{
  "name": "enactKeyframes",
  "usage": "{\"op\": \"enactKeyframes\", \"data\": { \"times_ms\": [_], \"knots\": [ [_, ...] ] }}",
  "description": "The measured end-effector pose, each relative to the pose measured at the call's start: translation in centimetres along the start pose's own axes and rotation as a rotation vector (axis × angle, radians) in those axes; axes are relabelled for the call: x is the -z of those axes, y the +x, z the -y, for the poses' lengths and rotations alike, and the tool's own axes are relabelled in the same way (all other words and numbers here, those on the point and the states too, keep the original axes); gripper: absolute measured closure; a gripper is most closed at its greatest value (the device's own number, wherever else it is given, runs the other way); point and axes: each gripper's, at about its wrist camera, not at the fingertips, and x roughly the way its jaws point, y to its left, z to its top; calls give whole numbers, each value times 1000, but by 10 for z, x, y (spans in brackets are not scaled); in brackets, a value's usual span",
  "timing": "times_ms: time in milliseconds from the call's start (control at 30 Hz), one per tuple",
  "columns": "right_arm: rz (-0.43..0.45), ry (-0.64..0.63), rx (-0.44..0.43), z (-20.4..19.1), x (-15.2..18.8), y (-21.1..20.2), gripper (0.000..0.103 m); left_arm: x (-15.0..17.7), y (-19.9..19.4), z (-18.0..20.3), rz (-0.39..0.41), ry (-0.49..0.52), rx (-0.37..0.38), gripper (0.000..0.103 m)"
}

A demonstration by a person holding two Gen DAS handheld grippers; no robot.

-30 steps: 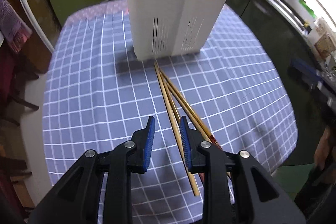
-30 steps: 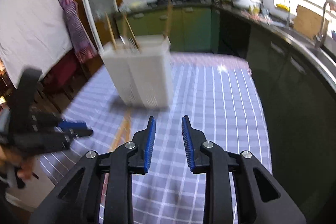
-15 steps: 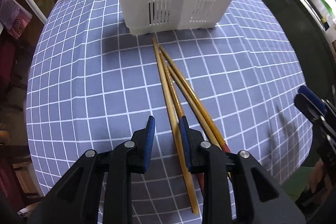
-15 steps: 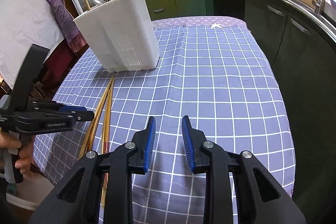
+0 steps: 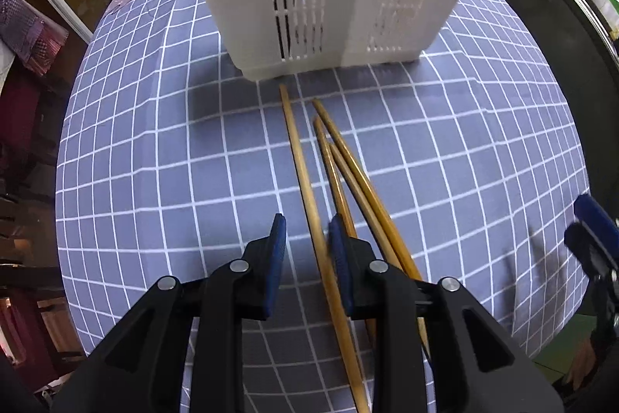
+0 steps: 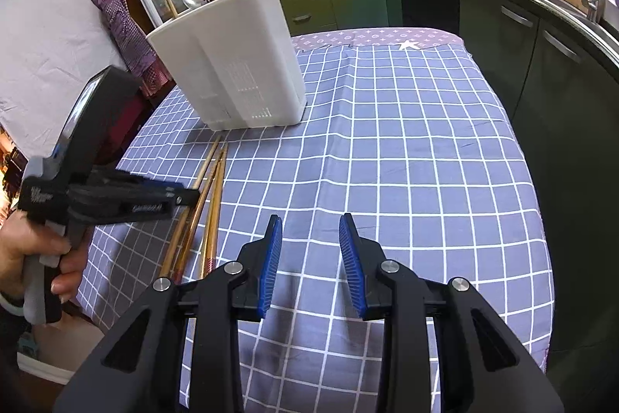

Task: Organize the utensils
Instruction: 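Grasp a wooden chopstick with the left tool and lift it upright, then grasp a wooden chopstick with the right tool and lift it while the left tool holds its chopstick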

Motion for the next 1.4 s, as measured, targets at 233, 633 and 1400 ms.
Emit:
{"op": "enactKeyframes", "data": {
  "times_ms": [233, 633, 1400],
  "knots": [
    [4, 13, -1, 6, -1, -3, 72, 5, -12, -15, 28, -7, 32, 96],
    [-27, -16, -11, -7, -4, 5, 72, 52, -114, -36, 278, 22, 90, 97],
    [-61, -97, -18, -38, -15, 5, 69, 18, -26, -33, 84, 28, 92, 95]
  ]
}}
